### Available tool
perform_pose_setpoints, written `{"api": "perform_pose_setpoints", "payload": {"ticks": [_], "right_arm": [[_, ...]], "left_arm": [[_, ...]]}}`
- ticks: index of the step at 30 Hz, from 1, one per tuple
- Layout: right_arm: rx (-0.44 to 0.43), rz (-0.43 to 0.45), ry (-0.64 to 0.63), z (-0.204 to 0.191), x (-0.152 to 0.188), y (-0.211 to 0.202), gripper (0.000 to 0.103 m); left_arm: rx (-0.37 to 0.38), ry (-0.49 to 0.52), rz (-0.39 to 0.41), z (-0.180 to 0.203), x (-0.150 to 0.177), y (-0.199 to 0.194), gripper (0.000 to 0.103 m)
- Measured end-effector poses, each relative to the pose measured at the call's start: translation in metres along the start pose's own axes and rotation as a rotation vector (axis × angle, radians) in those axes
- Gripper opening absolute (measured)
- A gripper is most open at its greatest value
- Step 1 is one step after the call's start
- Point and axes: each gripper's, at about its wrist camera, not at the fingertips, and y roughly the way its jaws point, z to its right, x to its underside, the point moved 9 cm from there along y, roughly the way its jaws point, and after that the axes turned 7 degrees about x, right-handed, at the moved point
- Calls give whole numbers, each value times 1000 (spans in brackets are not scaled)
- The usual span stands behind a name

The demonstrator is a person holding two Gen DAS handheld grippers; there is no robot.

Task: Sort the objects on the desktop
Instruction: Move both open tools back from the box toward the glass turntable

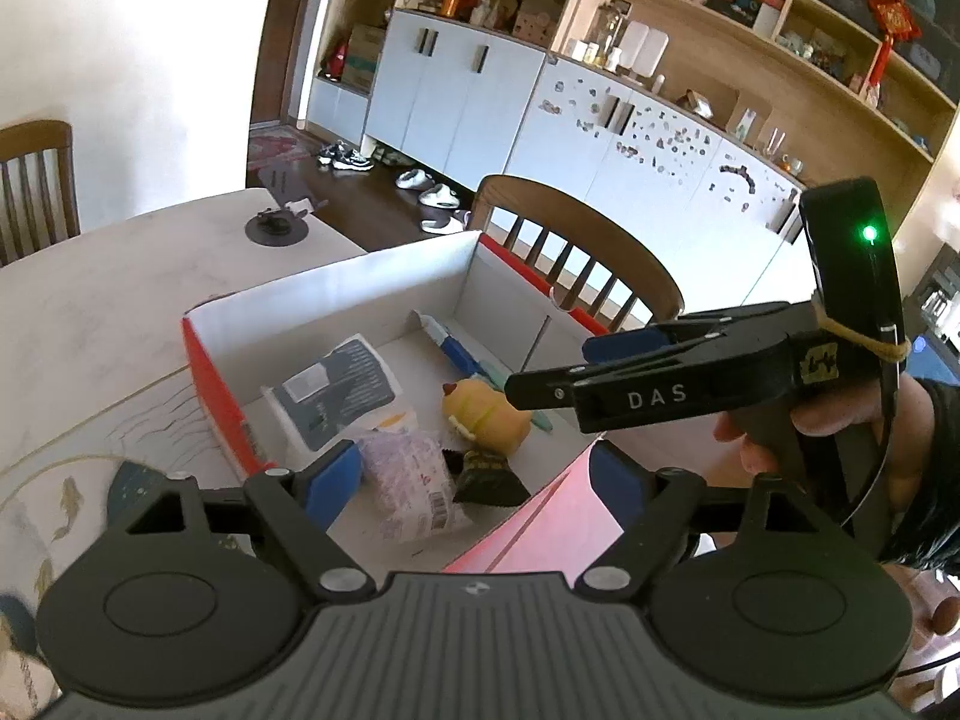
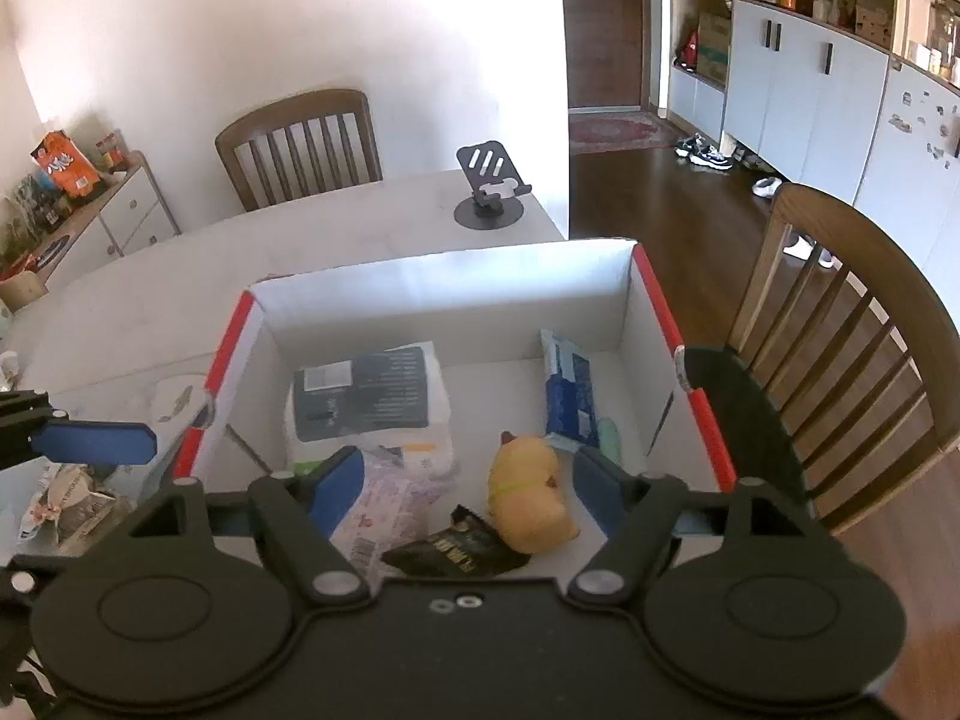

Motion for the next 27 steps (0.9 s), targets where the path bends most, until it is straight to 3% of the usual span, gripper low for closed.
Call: {"api": "perform_pose_setpoints", "payload": {"ticks": [5,10,19,27], "right_arm": [[1,11,-9,-14,4,-7,83],[11,31,7,-28,5,-14,86],[9,57,-9,-74,10,-26,88],[-17,71,-49,-125,18,-33,92]], "left_arm": [[-8,-6,7,-8,8,-15,84],[-23,-10,19,-19,17,-32,94],[-53,-18,53,-43,38,-76,103],[-118,-30,98,-70,61,-120,103]]}}
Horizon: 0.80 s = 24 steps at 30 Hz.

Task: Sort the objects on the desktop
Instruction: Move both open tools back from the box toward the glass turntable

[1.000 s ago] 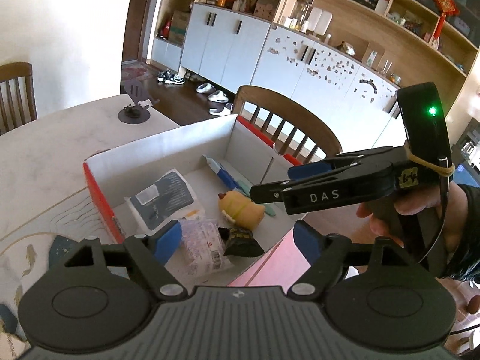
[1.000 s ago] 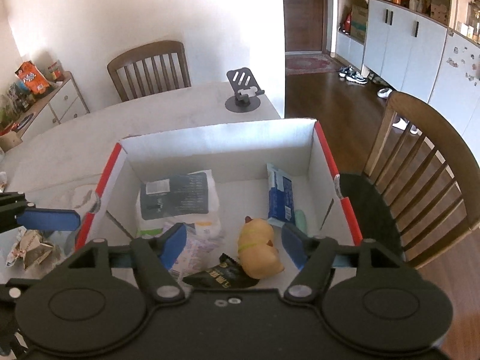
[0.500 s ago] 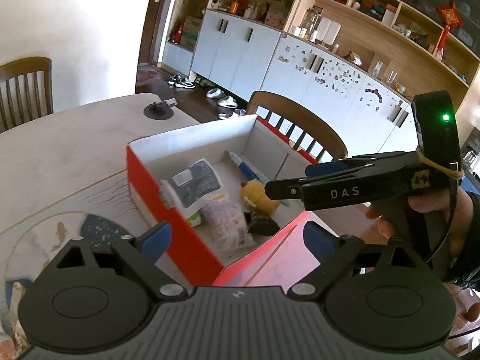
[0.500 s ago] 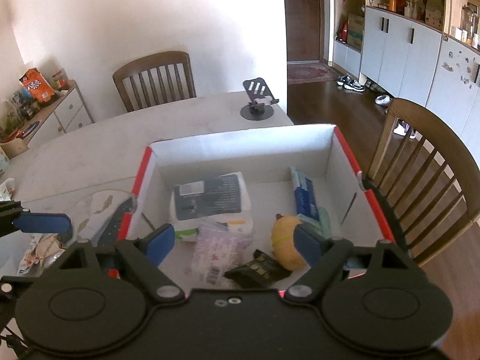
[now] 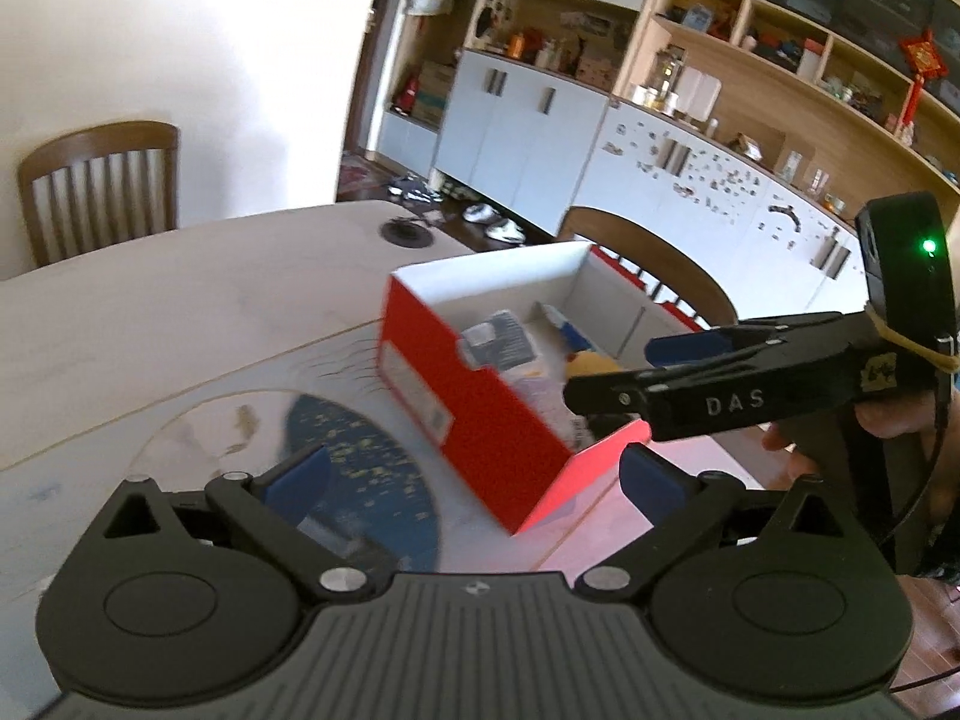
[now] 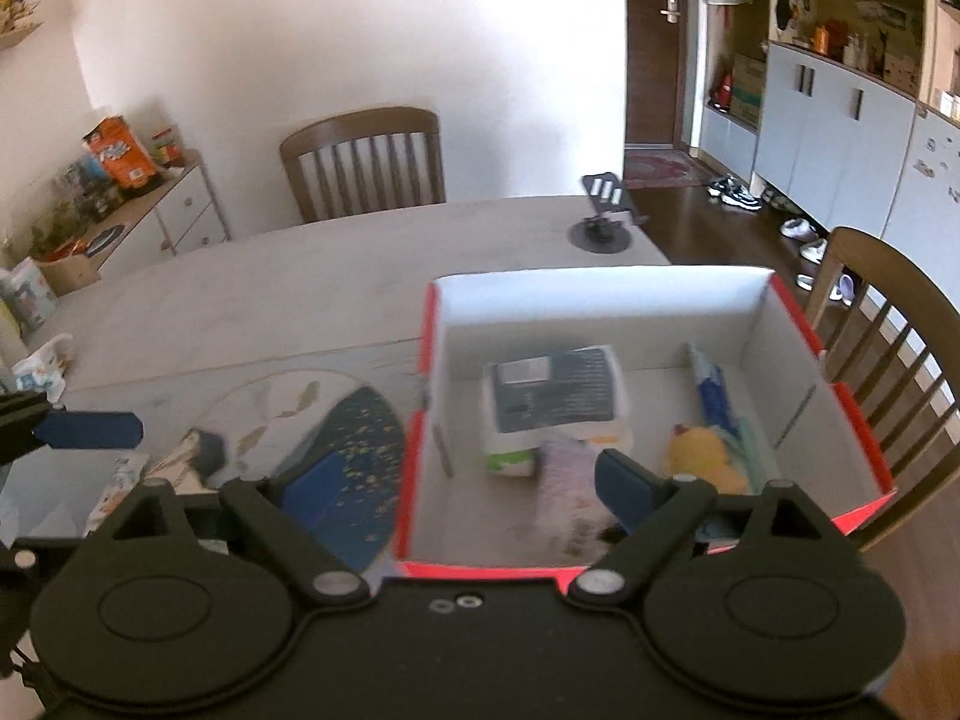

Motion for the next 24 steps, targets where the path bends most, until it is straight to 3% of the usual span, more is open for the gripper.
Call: {"api": "perform_pose_setpoints", "payload": {"ticks": [7,24], "right_arm": [[-25,3,-29,-40,10,-4,94],[-68,-4,-108,-112,29,-4,95]], "left_arm": [[-83,12,29,-25,15,-32,103],[-204,-155,71,-102,57,-90,103]]}}
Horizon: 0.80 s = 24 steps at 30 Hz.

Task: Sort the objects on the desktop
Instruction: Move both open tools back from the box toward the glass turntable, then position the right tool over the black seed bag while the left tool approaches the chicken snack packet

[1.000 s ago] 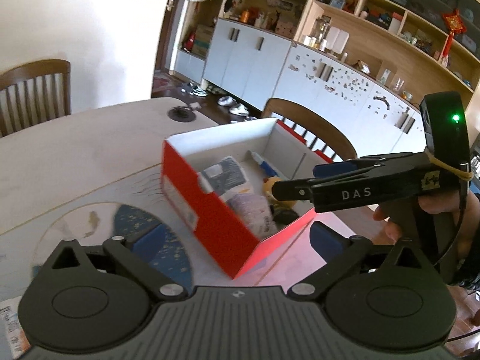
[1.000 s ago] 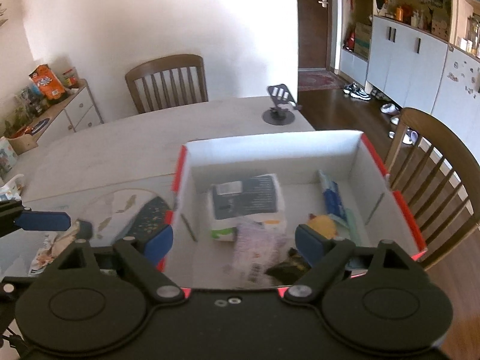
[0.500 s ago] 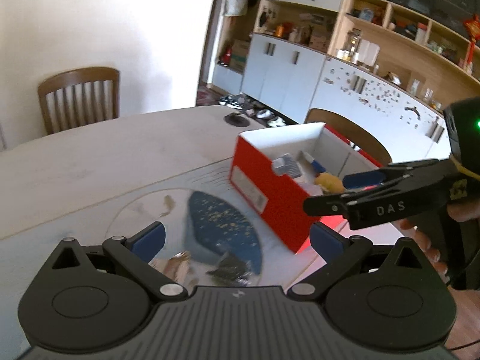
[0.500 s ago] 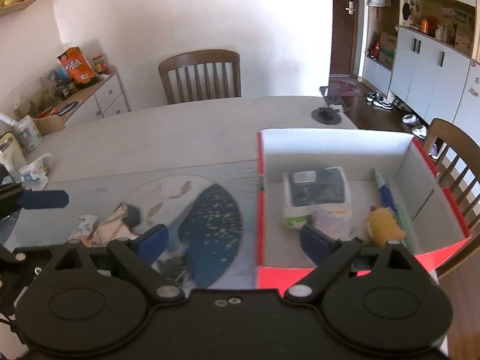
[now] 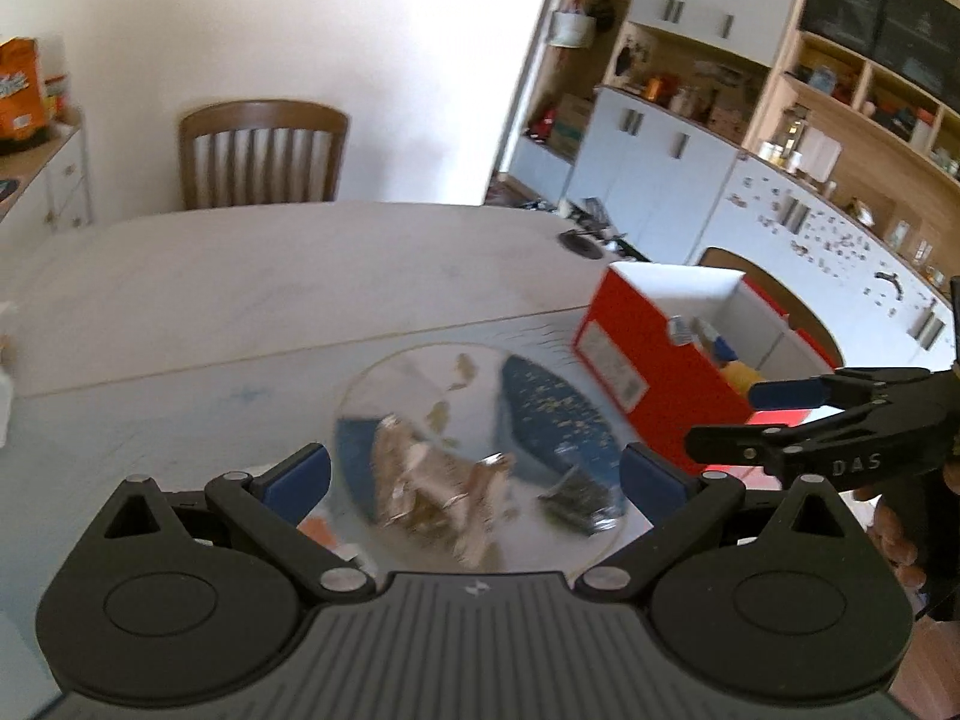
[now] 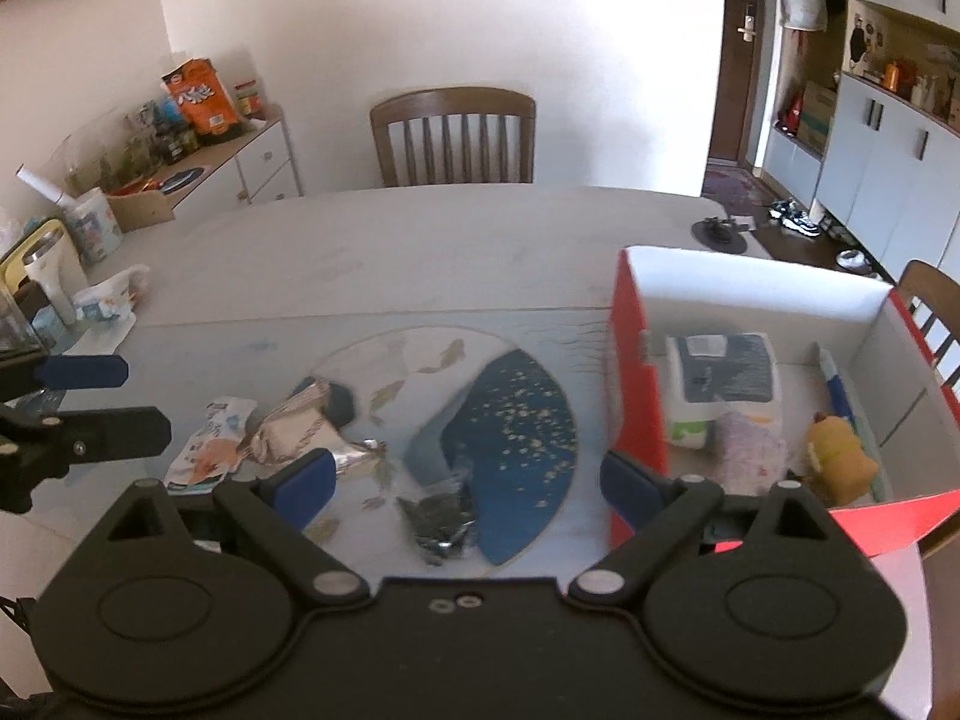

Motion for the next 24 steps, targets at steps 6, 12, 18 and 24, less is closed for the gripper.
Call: {"api": "perform_pose_setpoints", "payload": {"ticks": [6,12,18,24], "right_arm": [[2,-11,-35,-16,8,13,95],[-1,-30,-64,-26,16,27,95],[4,-49,-82,-32,25,43,94],[11,-82,-80,-31,35,59,93]], "left_arm": [[-57,-50,-22,-34,18,-2,103],[-122,-98,-73,-61,30,6,103],[-137,-144,-82,-80,36,20,103],[-149,-137,-111,-91,39,42,103]]}}
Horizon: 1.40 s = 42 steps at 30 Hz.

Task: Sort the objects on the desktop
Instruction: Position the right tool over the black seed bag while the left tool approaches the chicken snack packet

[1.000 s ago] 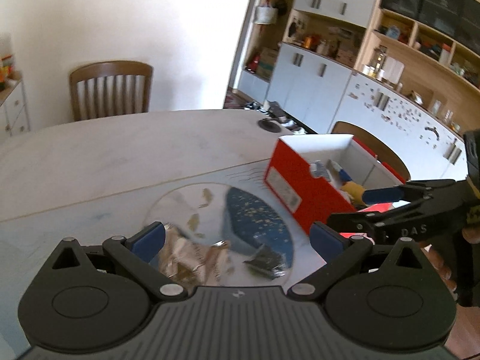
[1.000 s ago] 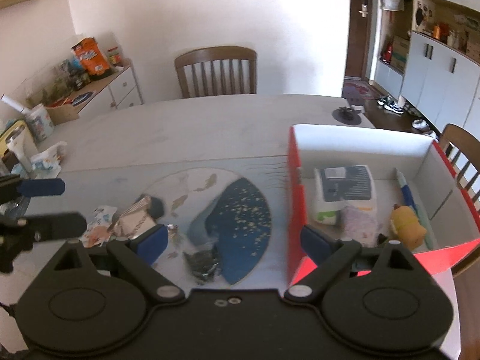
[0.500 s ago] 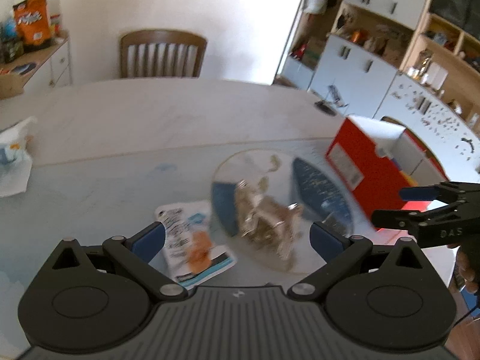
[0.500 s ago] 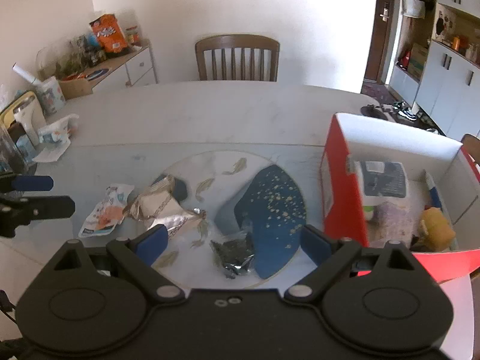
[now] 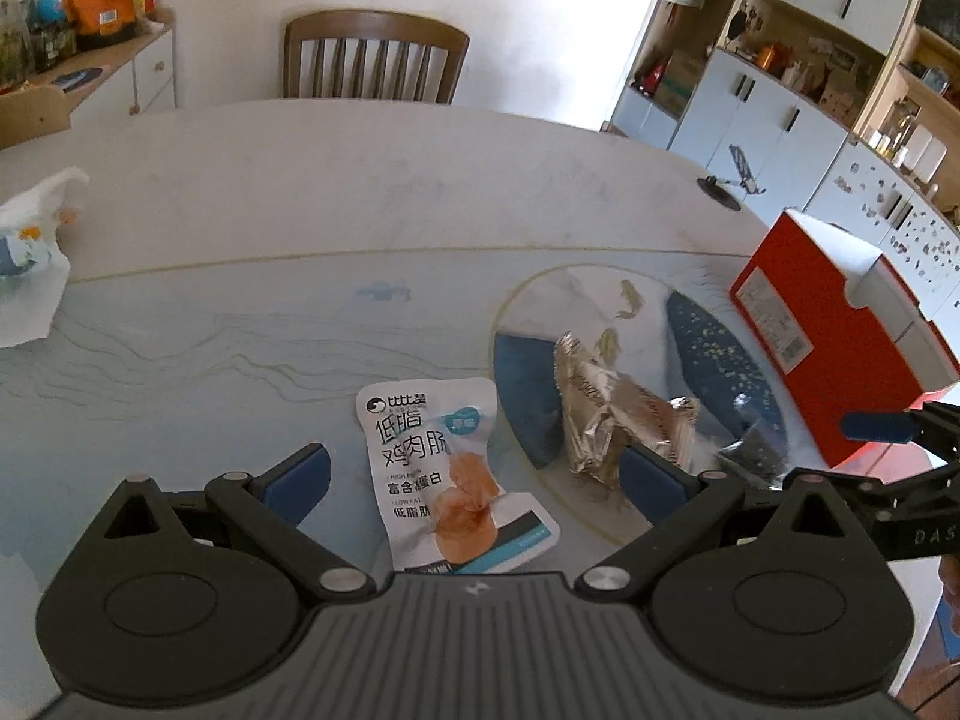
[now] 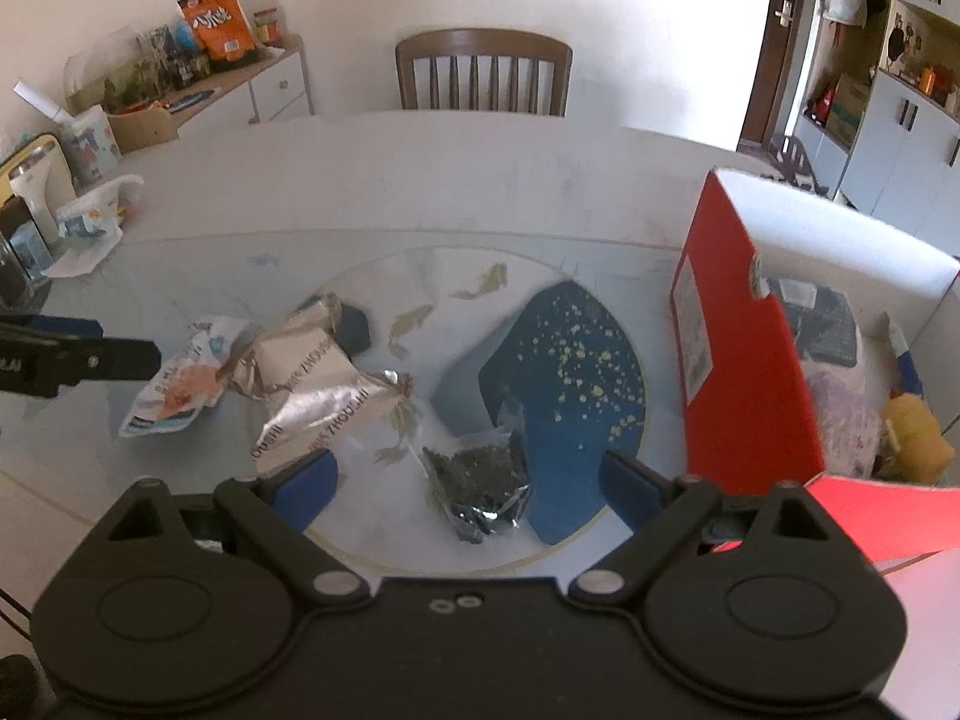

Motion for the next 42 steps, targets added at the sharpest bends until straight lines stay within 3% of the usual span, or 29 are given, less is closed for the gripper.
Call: {"api": "perform_pose_setpoints", "payload": {"ticks": [19,31,35,42], "right_arm": [[5,-49,-54,-2,6,37,85],[3,-74,-76,-6,8,47,78],[6,-80,-93,-9,8,50,75],[11,-96,-116,-12,9,55,61]], "left_arm": [[-48,-26,-3,-28,-3,44,102],[-53,60,-3,-21,-5,54,89],[-76,93,-4,-20,-8,55,69],[-67,107,-1,-21,-8,54,68]]}}
